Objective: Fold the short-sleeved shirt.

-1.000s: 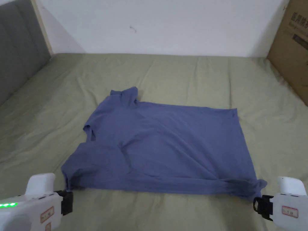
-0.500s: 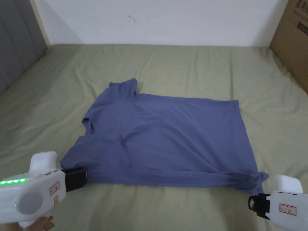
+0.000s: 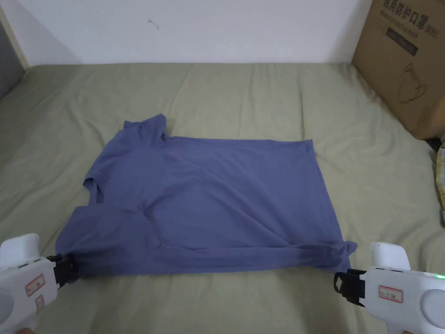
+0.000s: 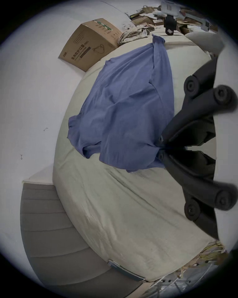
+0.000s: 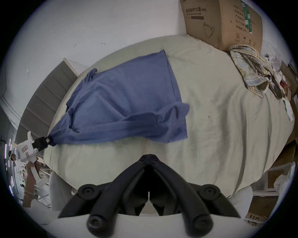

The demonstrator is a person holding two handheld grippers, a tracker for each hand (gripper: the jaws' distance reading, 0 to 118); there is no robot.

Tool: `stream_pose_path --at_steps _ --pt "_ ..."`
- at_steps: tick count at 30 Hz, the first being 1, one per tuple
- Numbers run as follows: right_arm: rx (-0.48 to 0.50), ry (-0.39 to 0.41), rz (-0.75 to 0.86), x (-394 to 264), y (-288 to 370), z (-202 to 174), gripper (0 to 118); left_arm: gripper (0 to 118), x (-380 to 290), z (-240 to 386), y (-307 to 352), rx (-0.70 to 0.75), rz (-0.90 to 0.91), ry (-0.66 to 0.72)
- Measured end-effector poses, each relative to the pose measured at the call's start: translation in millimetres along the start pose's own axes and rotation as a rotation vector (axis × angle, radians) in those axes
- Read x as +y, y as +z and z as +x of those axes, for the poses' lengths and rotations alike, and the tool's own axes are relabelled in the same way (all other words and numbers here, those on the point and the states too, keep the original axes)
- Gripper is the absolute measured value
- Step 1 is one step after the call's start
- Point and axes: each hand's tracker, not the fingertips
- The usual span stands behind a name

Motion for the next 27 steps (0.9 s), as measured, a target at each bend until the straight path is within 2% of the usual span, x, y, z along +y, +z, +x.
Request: stream_pose_path --at_steps 1,2,3,4,5,8,11,12,13,14,16,18,27 --pt "-0.007 0.007 0.020 5.6 2.3 0.9 1 2 2.1 1.5 0.8 0.004 -0.001 -0.002" --pt "-0.015 0.023 0.037 10.8 4.0 1.0 13 2 3.8 2.5 1.3 0.004 0.000 -0.008" --pt "-0.032 0.035 0.056 17.7 5.0 1.2 44 2 4.6 1.8 1.8 0.005 0.003 -0.014" --pt "-0.047 0.048 0.068 25.1 3.7 1.8 69 2 6.2 2.3 2.7 0.006 0.006 -0.016" --pt "-0.056 0.049 0.089 31.9 2.9 3.7 77 2 7.5 2.6 3.2 0.004 0.008 -0.016" --pt "-0.066 0.039 0.092 53.3 -14.6 14.0 77 2 9.5 4.3 4.0 0.006 0.011 -0.029" --pt "-0.059 -0.024 0.012 60.2 -40.2 27.6 73 2 9.3 3.7 2.2 0.013 -0.001 -0.036" --pt "-0.051 -0.008 0.004 58.1 -46.7 27.2 56 2 8.8 3.4 2.1 0.015 -0.002 -0.035" --pt "-0.061 0.014 -0.011 54.0 -52.4 26.5 23 2 8.2 2.8 1.8 0.015 -0.005 -0.034" --pt "-0.080 0.023 -0.025 50.3 -57.4 24.5 4 2 8.0 2.5 1.8 0.017 -0.008 -0.033" --pt "-0.068 0.011 -0.064 44.4 -64.5 25.3 4 2 8.2 1.8 1.8 0.022 -0.012 -0.040" --pt "-0.073 -0.043 -0.019 41.8 -57.2 28.1 4 2 10.4 1.3 3.8 0.028 -0.014 -0.052" --pt "-0.054 -0.021 0.044 94.9 -31.3 18.3 4 2 66.7 21.7 21.0 0.040 0.030 -0.148"
